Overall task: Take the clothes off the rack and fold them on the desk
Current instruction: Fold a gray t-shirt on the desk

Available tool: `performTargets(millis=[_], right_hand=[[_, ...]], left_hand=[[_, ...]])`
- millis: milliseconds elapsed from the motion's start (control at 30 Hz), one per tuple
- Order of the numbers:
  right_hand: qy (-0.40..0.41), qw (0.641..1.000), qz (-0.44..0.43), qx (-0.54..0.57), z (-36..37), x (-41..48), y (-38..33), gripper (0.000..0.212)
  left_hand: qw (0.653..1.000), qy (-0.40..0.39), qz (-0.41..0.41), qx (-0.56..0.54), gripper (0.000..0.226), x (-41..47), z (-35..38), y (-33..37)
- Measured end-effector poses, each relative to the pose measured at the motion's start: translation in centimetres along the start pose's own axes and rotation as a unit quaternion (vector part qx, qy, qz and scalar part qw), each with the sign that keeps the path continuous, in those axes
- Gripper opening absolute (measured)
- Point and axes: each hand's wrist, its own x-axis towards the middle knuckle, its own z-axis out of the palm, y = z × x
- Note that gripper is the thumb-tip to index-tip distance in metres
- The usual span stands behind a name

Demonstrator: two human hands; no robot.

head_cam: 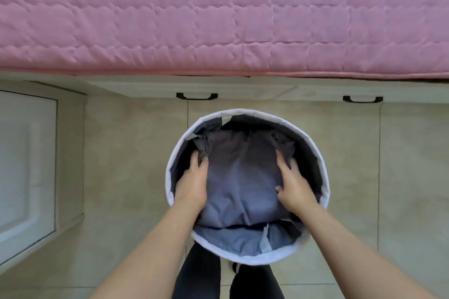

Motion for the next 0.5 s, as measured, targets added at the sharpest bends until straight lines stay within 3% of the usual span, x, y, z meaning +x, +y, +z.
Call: performTargets(millis=[167,300,400,500], right_hand=[[0.008,0.998,0.051,0.034,4.0,4.8,2.2,0.077],[0.006,0.998,0.065,-0.021,6.3,7.3,2.3,0.073],[-0.007,0.996,0.024,-0.081,6.9,8.8,2.3,0.067],[0.017,0.996,-0.014,-0.089,6.5,8.9,2.7,0.056]], left_hand=[[0.999,-0.018,-0.041,-0.02,0.063,6.4,5.1,-1.6],[0.996,-0.047,-0.071,-0.007,0.078,9.4,7.1,-2.2],[0.993,-0.056,-0.082,0.06,0.095,10.5,8.0,-1.7],[0.991,-0.061,-0.084,0.088,0.095,10.7,7.7,-1.2]])
